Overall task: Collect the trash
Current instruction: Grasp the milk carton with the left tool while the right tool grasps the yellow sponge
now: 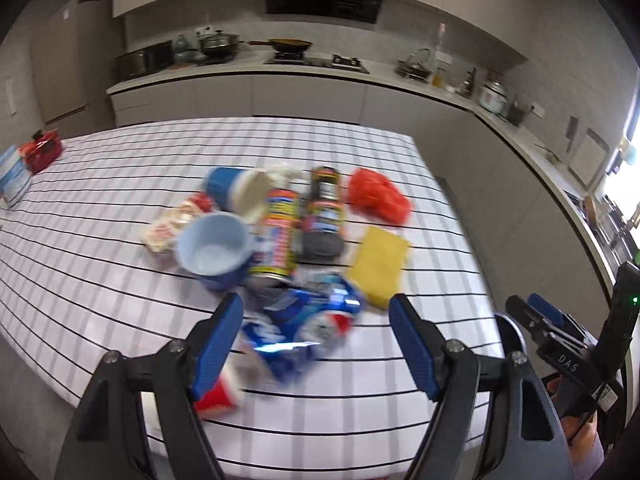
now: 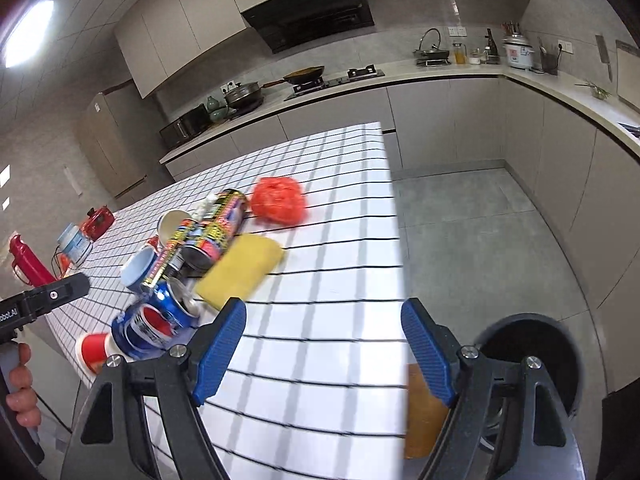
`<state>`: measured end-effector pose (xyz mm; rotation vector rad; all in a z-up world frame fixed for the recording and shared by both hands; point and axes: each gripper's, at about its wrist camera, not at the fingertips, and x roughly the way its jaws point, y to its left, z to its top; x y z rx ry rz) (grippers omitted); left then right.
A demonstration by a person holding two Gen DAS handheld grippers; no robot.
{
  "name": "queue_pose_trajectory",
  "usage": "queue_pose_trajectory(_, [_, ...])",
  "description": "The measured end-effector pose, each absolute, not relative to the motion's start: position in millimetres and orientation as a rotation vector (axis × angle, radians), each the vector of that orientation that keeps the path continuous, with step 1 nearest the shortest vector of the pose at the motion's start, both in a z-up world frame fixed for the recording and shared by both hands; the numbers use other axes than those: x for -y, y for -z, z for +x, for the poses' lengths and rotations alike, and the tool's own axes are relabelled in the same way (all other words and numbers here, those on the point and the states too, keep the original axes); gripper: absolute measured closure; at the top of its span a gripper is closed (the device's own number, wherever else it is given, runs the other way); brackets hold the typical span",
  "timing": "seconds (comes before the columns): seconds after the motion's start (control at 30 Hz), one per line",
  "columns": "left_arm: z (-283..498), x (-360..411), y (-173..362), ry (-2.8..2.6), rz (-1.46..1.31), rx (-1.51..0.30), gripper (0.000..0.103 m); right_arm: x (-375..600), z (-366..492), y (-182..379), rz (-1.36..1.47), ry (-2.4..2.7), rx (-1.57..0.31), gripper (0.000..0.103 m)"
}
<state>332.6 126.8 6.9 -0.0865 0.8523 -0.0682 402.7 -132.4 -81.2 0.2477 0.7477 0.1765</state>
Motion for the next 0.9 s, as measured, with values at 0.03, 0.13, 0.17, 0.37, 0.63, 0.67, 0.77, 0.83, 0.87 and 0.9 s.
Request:
queue_pose_trajectory(0.03, [335,-144,-6,0.050,-0.087,-0.851,0.026,127,403,82,0.253,-0.173,-0.748,0.022])
queue_pose_trajectory(0.13, [343,-178,-5,0.018,-0.089,-0.860,0.026,102,417,89,0.287,-0.156,-0.767,0.022])
queue_pose_trajectory(0.17, [347,-191,-3,0.003,-0.085,-0.859,0.026,93,423,91,0.295,-0.146,-0.775,0.022])
queue_pose_trajectory(0.37, [363,-241,8,-0.051,-0.110,-0.866,0.026,64,451,98,0.276,-0.165,-0.817,0.022])
queue_pose_trajectory(0.63, [379,-274,26,-0.056,-0.085,-0.887,0.026,43,485,111,0.269,-0.181,-0.840,0.022])
queue_pose_trajectory(0.67, [383,-278,31,-0.049,-0.081,-0.895,0.026,40,488,113,0.262,-0.172,-0.849,0.022])
queue_pose_trajectory(0.77, [399,-288,48,0.019,-0.071,-0.941,0.026,36,490,115,0.283,-0.141,-0.857,0.022])
queue_pose_trajectory(0.83, [410,-294,57,0.060,-0.058,-0.966,0.026,33,489,115,0.290,-0.116,-0.850,0.022])
queue_pose_trajectory(0.87, [414,-296,60,0.081,-0.049,-0.977,0.026,30,490,115,0.294,-0.096,-0.848,0.022])
queue_pose_trajectory(0.9, [419,-297,64,0.103,-0.037,-0.986,0.026,28,490,116,0.296,-0.082,-0.849,0.022])
